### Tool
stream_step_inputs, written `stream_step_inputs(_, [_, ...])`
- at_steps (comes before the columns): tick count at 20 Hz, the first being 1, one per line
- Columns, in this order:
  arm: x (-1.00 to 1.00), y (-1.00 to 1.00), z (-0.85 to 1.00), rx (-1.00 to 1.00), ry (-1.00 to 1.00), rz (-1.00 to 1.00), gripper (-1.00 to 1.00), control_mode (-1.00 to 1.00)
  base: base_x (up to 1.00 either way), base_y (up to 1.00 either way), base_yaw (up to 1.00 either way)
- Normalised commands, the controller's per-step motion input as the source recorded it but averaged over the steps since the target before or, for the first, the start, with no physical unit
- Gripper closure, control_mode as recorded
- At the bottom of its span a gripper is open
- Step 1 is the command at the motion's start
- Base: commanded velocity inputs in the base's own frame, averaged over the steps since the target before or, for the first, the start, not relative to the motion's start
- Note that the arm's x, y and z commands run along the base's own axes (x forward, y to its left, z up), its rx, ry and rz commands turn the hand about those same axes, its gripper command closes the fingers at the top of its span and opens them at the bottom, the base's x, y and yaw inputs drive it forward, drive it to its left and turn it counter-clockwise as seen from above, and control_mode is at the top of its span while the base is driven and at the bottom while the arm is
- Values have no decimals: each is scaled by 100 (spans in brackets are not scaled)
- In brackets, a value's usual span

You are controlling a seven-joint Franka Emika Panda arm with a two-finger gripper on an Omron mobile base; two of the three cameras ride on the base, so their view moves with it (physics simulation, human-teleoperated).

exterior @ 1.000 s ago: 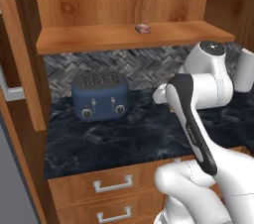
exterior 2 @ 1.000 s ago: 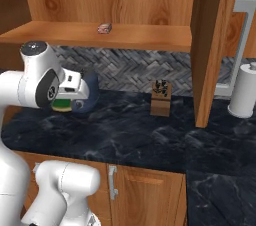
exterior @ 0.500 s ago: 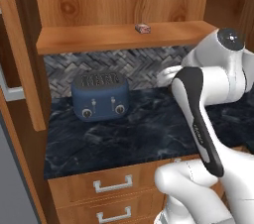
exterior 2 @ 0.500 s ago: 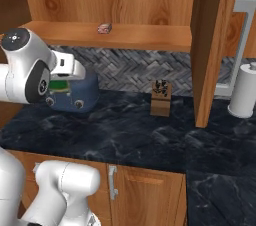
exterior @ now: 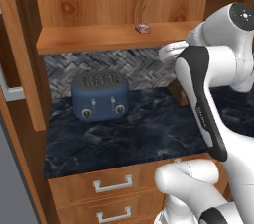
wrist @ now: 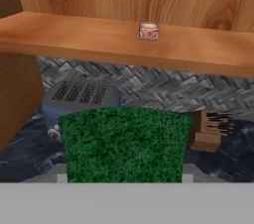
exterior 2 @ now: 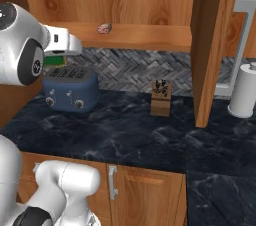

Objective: Pick up the sponge and bar soap from the sink, and place them back in the cabinet, and close the cabinet doors.

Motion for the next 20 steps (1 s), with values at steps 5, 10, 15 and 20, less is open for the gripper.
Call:
stream_step_inputs(5, [8, 12, 50, 0, -2, 0, 100, -100, 0, 0, 0])
stream_step_inputs(10, [21, 20, 15, 0, -1, 0, 100, -100, 0, 0, 0])
stream_step_inputs(15, [25, 20, 0, 0, -1, 0, 100, -100, 0, 0, 0])
stream_step_inputs(20, [26, 17, 0, 0, -1, 0, 100, -100, 0, 0, 0])
